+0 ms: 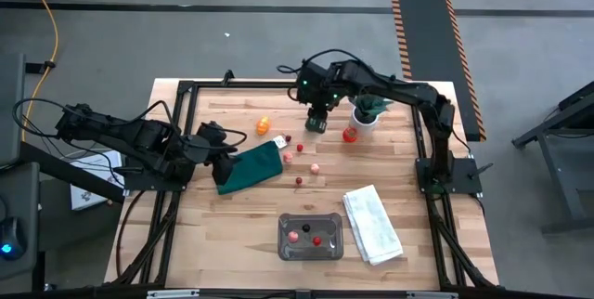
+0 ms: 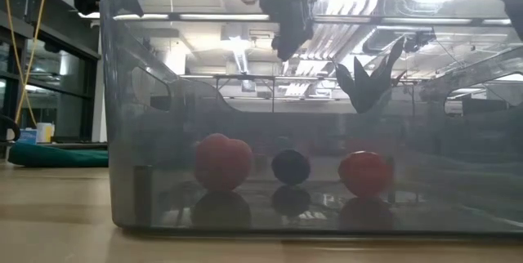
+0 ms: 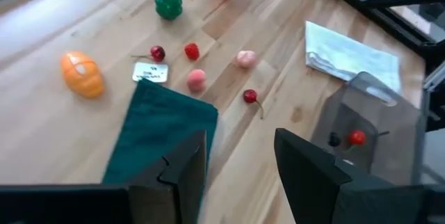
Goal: Pick and placing Produce into tupperware
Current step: Put the green bell pepper into the black bin
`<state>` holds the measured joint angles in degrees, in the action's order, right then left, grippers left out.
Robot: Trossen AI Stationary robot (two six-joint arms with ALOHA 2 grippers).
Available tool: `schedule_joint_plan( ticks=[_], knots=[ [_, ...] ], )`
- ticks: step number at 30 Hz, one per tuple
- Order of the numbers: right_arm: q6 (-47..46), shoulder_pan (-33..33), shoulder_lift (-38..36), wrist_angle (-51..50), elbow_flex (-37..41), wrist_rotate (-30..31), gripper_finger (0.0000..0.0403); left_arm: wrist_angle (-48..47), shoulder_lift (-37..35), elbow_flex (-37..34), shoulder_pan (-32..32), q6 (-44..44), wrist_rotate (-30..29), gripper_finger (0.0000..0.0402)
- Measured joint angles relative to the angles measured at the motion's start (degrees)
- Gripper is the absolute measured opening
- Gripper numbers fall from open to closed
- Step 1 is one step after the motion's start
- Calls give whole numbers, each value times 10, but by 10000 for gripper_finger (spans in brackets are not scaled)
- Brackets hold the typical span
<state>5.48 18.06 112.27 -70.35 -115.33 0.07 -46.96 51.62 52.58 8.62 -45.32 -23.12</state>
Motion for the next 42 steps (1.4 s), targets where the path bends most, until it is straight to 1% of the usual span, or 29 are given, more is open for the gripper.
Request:
schedule_joint_plan(
  ticks=[2, 9, 12, 17, 23, 26, 32, 39, 42],
  knots=[
    [41, 10, 0, -13, 0, -21, 137, -1, 0, 0, 0, 12, -7, 159],
    [205, 31, 0, -50, 0, -15, 137, -1, 0, 0, 0, 27, -24, 159],
    [260, 34, 0, -51, 0, -2, 137, -1, 0, 0, 0, 42, -24, 159],
    [321, 34, 0, -41, 0, 36, 137, -2, 0, 0, 0, 51, -25, 159],
    [325, 28, 0, -40, 0, 78, 137, -1, 0, 0, 0, 49, -29, 159],
    [336, 25, 0, -37, 0, 80, 137, -1, 0, 0, 0, 46, -31, 159],
    [333, 25, 0, -2, 0, 23, 137, 1, 0, 0, 0, 7, -31, 159],
    [334, 34, 9, -8, 0, -49, 137, 1, 0, 0, 0, -15, -31, 159],
    [334, 37, 22, -18, 0, -55, 137, 1, 0, 0, 0, -15, -31, 159]
  ],
)
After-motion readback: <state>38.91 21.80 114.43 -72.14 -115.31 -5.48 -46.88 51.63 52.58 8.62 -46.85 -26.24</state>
